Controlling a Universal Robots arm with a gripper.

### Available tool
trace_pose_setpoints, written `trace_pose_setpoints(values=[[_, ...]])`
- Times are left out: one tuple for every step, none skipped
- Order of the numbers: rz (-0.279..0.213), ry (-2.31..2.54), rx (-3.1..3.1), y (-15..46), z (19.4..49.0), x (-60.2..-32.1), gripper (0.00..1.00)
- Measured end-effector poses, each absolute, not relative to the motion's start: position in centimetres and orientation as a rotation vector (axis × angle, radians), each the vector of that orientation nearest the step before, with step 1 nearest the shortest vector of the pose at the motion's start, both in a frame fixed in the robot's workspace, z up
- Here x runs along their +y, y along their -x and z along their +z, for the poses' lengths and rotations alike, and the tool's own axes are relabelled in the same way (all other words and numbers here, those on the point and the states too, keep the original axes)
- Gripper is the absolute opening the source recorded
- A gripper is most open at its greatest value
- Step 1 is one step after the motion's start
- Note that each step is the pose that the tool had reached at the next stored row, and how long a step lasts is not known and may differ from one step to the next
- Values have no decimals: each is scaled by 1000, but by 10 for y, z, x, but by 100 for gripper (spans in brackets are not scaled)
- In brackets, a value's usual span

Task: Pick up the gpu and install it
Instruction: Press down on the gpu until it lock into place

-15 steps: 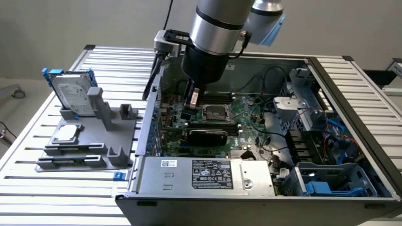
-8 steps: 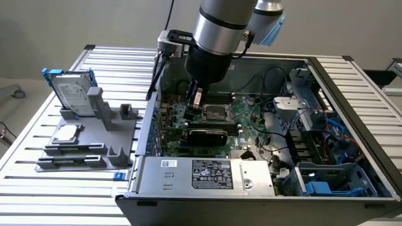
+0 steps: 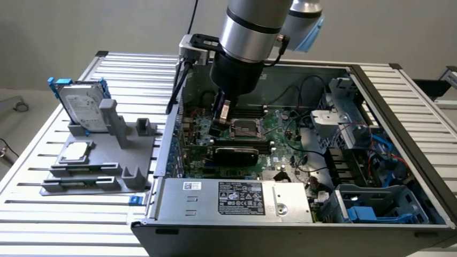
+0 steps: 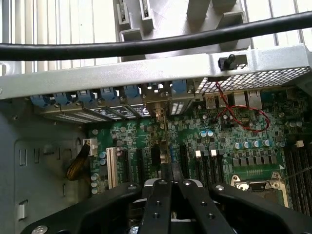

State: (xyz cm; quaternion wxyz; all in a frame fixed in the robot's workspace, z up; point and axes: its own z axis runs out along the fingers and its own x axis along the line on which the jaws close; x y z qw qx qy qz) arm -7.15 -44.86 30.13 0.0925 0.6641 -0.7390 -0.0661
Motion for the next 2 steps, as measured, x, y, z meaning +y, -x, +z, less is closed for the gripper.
trace_pose_setpoints(values=[[-196,-1972,-2194,72,301,-449,11],[-196,-1972,-2194,72,301,-449,11]])
